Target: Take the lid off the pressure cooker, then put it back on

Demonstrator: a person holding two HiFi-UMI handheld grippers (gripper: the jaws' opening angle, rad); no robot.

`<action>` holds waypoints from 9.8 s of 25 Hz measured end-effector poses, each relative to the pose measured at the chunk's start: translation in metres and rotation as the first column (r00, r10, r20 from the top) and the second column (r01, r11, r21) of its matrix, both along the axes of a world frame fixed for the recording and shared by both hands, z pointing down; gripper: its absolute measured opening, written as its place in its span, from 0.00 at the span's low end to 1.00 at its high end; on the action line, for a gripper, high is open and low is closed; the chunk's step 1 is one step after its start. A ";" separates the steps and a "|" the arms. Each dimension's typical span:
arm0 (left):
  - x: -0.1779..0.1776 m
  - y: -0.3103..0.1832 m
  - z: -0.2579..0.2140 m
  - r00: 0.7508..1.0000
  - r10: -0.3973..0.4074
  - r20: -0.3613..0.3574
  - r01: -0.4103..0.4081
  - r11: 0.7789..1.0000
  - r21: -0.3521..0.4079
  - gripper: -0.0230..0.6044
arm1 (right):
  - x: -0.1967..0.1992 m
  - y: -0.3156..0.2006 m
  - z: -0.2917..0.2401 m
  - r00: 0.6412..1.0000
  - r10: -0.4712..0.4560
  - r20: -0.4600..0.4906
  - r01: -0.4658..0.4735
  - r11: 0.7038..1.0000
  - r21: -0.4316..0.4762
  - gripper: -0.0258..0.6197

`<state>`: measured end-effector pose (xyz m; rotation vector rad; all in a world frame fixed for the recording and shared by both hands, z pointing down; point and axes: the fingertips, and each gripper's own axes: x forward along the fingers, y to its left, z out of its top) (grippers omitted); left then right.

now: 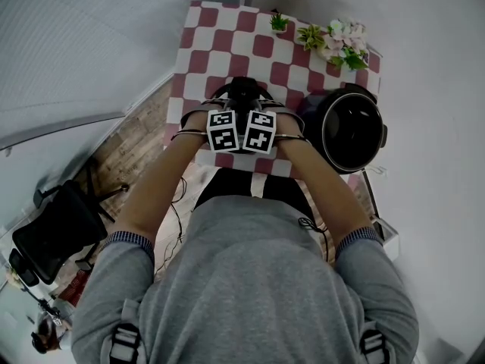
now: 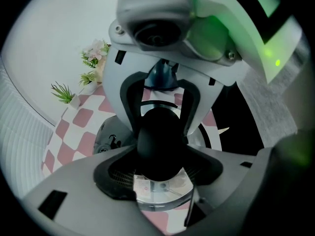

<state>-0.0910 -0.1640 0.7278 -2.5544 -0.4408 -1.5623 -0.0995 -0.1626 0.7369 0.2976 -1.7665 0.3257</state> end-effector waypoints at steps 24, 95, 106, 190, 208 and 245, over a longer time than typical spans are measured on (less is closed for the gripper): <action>-0.009 -0.035 -0.149 0.812 -0.358 -0.461 0.364 0.928 -0.081 0.54 | 0.017 -0.007 -0.155 0.929 0.234 0.286 -0.306 0.921 0.243 0.56; -0.016 -0.036 -0.190 0.893 -0.139 -0.428 0.194 0.977 0.089 0.53 | 0.002 -0.027 -0.206 0.883 0.187 0.431 -0.333 0.896 0.293 0.55; -0.020 -0.030 -0.117 0.973 -0.068 -0.221 0.093 0.990 0.108 0.53 | -0.007 -0.017 -0.124 0.973 0.098 0.209 -0.139 0.972 0.191 0.56; 0.004 -0.016 -0.167 0.990 0.142 -0.018 -0.139 0.982 0.128 0.51 | 0.012 -0.019 -0.167 0.992 0.115 0.044 -0.123 0.964 0.235 0.49; 0.066 0.005 -0.229 0.950 0.311 -0.011 -0.304 0.935 0.182 0.51 | 0.073 0.002 -0.232 0.964 0.265 0.038 -0.266 0.930 0.255 0.50; 0.243 0.102 -0.228 0.792 0.609 0.033 -0.606 0.779 0.159 0.51 | 0.249 0.099 -0.233 0.817 0.574 0.050 -0.573 0.798 0.188 0.50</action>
